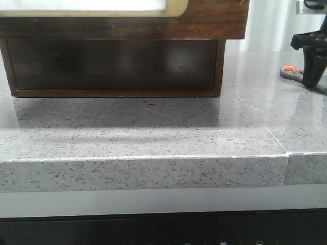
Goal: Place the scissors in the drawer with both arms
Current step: 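Lower the right gripper onto the orange-handled scissors and grasp them, then carry the scissors with the right gripper over the open drawer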
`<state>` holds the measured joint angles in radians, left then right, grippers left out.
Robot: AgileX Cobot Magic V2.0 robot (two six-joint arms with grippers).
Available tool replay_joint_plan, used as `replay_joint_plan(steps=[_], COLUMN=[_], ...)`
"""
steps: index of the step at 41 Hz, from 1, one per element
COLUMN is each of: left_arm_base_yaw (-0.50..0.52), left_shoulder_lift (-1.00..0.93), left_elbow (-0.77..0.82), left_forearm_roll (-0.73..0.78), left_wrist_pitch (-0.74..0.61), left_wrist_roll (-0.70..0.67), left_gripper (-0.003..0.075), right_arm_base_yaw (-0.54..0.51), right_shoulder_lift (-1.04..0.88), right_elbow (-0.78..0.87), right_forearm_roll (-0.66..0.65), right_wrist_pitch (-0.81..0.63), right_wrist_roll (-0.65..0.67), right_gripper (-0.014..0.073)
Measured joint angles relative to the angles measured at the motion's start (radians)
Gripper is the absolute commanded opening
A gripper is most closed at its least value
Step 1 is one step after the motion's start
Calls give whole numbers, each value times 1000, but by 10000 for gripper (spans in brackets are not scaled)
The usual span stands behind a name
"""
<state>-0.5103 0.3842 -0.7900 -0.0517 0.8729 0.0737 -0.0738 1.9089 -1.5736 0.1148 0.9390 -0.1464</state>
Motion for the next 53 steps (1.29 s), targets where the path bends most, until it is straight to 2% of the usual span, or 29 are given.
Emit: replay_joint_plan(steps=[2, 5, 13, 18, 34, 44, 53], left_arm_base_yaw=[0, 0, 0, 0, 0, 0, 0], left_shoulder_lift=[0, 0, 0, 0, 0, 0, 0], left_elbow=[0, 0, 0, 0, 0, 0, 0], left_forearm_roll=[0, 0, 0, 0, 0, 0, 0], left_wrist_pitch=[0, 0, 0, 0, 0, 0, 0], left_wrist_roll=[0, 0, 0, 0, 0, 0, 0], left_gripper=[512, 512, 512, 512, 512, 512, 512], right_arm_base_yaw=[0, 0, -2, -2, 4, 49, 147], right_shoulder_lift=[2, 9, 16, 17, -38, -211, -351], right_elbow=[-4, -12, -18, -20, -23, -145, -276], right_forearm_roll=[0, 0, -13, -13, -3, -1, -1], right_wrist_pitch=[0, 0, 0, -3, 10, 19, 24], right_wrist_roll=[0, 0, -2, -2, -2, -2, -2], right_gripper=[431, 381, 105, 34, 36, 36, 36])
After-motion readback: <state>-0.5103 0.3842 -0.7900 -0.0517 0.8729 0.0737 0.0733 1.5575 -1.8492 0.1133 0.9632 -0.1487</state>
